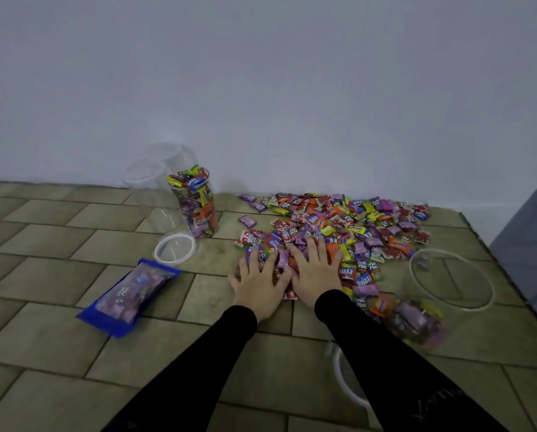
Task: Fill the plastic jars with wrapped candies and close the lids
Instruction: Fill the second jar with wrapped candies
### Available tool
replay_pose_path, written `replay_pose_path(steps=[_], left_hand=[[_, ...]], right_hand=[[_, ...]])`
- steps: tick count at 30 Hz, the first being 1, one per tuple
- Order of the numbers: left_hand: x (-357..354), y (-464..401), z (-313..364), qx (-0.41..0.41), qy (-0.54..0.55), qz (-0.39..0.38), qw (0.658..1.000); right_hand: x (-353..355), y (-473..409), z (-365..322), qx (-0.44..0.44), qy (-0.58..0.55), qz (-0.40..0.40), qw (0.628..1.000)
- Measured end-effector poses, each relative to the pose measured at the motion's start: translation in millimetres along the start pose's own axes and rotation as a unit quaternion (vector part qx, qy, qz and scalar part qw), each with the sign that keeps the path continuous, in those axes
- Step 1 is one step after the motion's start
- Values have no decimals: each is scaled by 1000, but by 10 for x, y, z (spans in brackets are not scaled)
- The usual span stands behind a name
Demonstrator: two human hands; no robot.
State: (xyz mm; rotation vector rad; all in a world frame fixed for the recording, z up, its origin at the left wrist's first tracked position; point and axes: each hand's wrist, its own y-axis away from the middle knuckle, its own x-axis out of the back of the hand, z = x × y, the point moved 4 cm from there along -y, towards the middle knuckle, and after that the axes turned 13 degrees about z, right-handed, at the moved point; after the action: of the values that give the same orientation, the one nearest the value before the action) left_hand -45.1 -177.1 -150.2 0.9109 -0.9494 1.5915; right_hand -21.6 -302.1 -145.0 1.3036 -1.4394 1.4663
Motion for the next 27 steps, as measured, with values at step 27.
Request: replay_pose_path(steps=[27], left_hand=[[-91, -996, -123, -79, 92, 125, 985]], right_hand=[[-160, -860, -1, -21, -53, 56, 997]])
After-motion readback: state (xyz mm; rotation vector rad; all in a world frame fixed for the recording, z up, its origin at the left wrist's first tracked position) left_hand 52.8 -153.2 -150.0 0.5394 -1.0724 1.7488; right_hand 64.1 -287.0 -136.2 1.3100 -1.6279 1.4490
